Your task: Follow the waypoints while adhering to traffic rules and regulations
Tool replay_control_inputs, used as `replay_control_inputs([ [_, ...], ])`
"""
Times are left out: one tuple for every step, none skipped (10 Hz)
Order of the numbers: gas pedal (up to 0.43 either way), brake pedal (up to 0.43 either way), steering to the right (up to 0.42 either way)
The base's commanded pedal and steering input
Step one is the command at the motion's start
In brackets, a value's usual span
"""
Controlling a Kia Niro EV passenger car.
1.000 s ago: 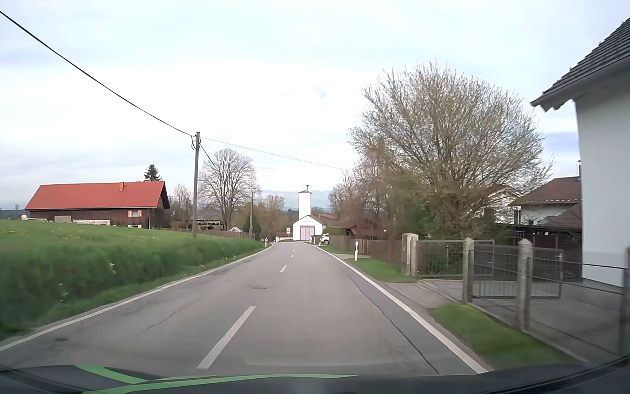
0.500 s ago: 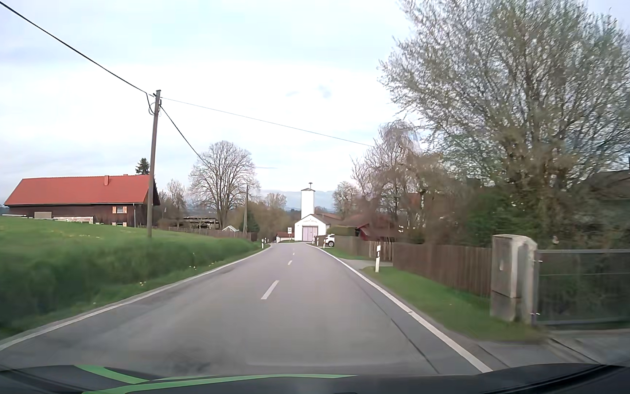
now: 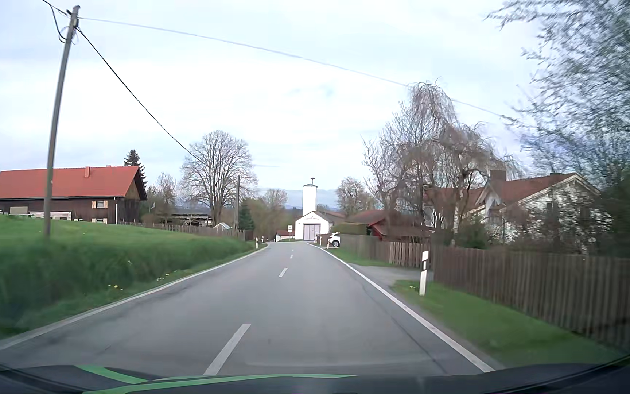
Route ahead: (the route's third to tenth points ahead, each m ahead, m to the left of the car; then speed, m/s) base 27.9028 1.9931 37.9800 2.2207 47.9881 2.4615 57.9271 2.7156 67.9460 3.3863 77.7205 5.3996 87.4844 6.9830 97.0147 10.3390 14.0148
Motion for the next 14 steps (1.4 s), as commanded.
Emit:
replay_control_inputs([
  [0.028, 0.0, 0.0],
  [0.028, 0.0, 0.0],
  [0.028, 0.0, 0.0],
  [0.028, 0.0, 0.0],
  [0.028, 0.0, 0.0],
  [0.028, 0.0, 0.0],
  [0.028, 0.0, 0.0],
  [0.028, 0.0, -0.002],
  [0.028, 0.0, -0.003],
  [0.028, 0.0, -0.003],
  [0.028, 0.0, -0.004],
  [0.028, 0.0, -0.004],
  [0.028, 0.0, -0.005],
  [0.028, 0.0, -0.005],
])
